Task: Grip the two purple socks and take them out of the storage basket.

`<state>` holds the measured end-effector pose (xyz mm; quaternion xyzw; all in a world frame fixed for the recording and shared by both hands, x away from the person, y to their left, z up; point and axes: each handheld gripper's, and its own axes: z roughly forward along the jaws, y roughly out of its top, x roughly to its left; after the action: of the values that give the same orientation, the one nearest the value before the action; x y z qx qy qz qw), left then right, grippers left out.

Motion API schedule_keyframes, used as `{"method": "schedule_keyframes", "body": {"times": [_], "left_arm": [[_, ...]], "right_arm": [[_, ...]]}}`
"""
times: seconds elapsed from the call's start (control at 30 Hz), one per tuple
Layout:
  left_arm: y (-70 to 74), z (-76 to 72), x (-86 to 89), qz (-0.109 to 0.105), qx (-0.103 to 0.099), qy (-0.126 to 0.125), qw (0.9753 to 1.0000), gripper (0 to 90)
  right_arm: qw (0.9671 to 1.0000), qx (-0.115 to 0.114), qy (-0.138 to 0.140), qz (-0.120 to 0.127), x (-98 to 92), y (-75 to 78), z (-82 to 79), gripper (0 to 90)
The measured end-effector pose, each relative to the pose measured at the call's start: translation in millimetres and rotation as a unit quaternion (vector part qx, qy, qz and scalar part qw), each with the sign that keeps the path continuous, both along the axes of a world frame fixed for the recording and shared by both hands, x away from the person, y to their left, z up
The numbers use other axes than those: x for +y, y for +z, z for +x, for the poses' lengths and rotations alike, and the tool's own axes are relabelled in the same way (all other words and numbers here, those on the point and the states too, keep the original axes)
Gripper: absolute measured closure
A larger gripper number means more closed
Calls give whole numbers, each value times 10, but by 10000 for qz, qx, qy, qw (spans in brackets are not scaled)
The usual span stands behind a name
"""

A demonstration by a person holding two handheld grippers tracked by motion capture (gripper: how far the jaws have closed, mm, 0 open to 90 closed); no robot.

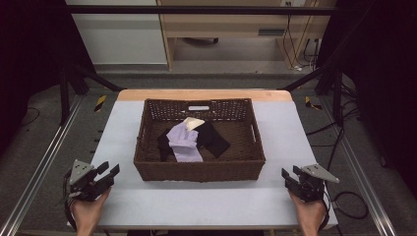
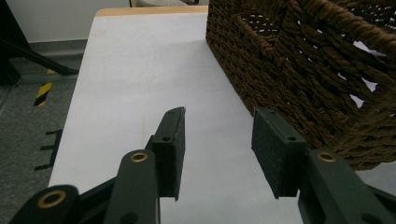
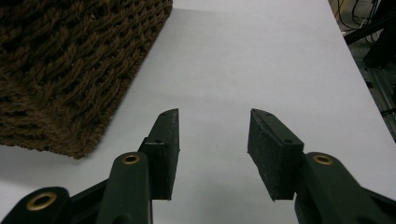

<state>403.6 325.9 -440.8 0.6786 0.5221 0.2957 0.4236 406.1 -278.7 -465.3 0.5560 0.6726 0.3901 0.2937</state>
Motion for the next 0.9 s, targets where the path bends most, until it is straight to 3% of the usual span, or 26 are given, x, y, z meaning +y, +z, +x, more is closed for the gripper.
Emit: {"method": "schedule_keyframes", "body": {"times": [0.2, 0.4, 0.57, 0.9], "left_arm": [[52, -18, -49, -41, 31, -125, 9999, 515], [157, -49, -66, -41, -121, -182, 9998, 479], [285, -66, -55, -297, -229, -203, 9991, 457], [472, -67, -70, -399, -359, -294, 9981, 425]], "right_arm": [[10000, -7, 55, -59, 19, 0, -7, 526], [9999, -7, 89, -68, 40, 15, -15, 500], [9999, -17, 140, -53, 72, 22, -8, 448], [9999, -37, 132, -103, 78, 18, 15, 401]]}}
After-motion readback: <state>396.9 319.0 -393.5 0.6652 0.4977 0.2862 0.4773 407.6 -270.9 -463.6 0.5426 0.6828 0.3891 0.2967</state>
